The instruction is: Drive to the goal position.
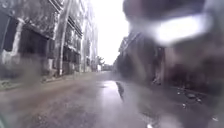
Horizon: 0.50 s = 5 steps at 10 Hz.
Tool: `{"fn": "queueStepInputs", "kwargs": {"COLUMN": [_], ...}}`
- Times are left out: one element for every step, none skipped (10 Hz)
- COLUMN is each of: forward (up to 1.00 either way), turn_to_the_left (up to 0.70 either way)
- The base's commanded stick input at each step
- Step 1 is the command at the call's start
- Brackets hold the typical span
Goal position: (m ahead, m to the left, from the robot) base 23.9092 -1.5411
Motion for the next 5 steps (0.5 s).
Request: {"fn": "queueStepInputs", "kwargs": {"forward": [0.50, 0.50, 0.50, 0.50, 0.50], "turn_to_the_left": [0.02, 0.02, 0.02, 0.02, 0.02]}}
